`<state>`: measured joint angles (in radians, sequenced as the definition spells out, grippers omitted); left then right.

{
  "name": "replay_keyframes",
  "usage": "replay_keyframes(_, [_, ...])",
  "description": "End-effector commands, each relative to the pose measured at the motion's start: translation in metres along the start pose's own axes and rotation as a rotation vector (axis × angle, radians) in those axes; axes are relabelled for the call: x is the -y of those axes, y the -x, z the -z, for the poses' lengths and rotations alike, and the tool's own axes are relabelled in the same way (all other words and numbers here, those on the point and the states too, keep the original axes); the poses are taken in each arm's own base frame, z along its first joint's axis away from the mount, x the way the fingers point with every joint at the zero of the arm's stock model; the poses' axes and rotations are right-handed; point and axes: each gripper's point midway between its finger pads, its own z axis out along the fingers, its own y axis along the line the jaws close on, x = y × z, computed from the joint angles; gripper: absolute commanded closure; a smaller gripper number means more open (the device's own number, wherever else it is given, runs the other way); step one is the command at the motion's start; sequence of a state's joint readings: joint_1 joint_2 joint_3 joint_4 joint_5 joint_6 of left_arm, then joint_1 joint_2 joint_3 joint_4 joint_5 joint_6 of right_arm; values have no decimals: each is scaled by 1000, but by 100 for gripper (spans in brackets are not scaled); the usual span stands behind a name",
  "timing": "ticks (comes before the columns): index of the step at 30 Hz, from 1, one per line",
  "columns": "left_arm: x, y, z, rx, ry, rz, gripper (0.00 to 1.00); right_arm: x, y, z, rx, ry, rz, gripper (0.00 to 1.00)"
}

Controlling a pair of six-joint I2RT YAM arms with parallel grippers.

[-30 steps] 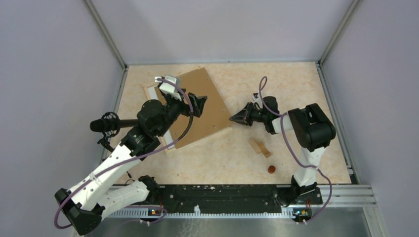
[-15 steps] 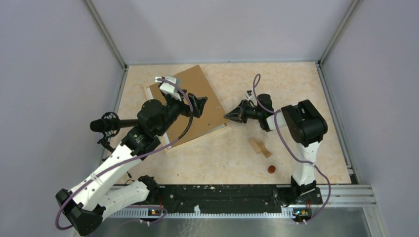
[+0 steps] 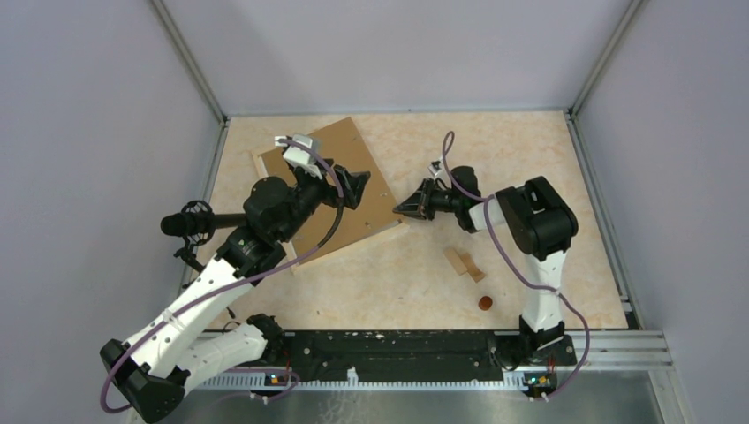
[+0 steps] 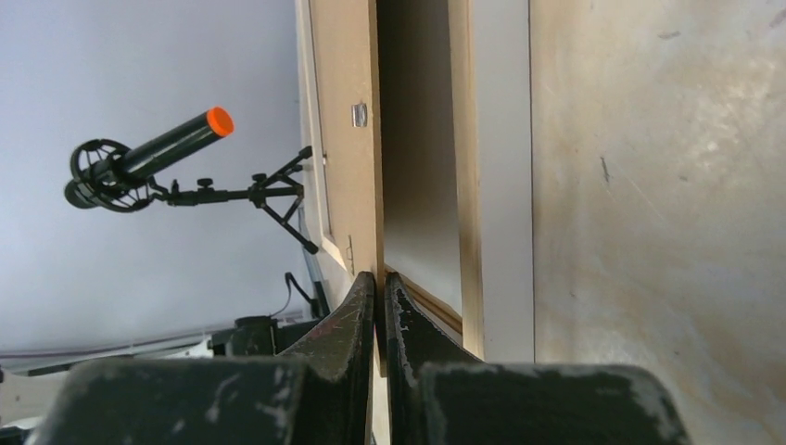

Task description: Put the photo into the frame

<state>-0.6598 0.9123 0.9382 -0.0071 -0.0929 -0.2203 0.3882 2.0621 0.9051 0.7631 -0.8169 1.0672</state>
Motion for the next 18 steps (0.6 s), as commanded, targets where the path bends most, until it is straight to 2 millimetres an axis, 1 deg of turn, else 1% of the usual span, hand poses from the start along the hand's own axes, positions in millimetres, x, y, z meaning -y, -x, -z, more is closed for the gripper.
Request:
replay_keyframes(1, [4, 10, -1, 43, -23, 24, 1, -14, -1, -15, -41, 23, 134, 100])
replay_keyframes(3, [4, 10, -1, 42, -27, 27, 1, -11, -4, -17, -65, -9, 155, 100])
replay_keyframes(7, [5, 9, -3, 37, -34, 35, 1, -13, -3, -19, -92, -51, 226, 100])
replay_keyframes(8, [5, 8, -3, 36, -35, 36, 1, -13, -3, -18, -98, -60, 237, 94])
replay_keyframes(10, [5, 8, -3, 34, -39, 39, 1, -12, 0, -16, -103, -104, 271, 73])
replay_keyframes(12, [5, 6, -4, 31, -41, 42, 1, -11, 5, -12, -92, -165, 311, 63])
replay_keyframes(13, [6, 6, -4, 30, -46, 44, 1, -11, 6, -12, -97, -197, 332, 59])
replay_keyframes(16, [6, 5, -5, 25, -50, 51, 1, -7, 7, -11, -116, -318, 398, 55])
replay_keyframes(18, [5, 3, -6, 20, -50, 56, 1, -5, 1, -12, -142, -412, 460, 52])
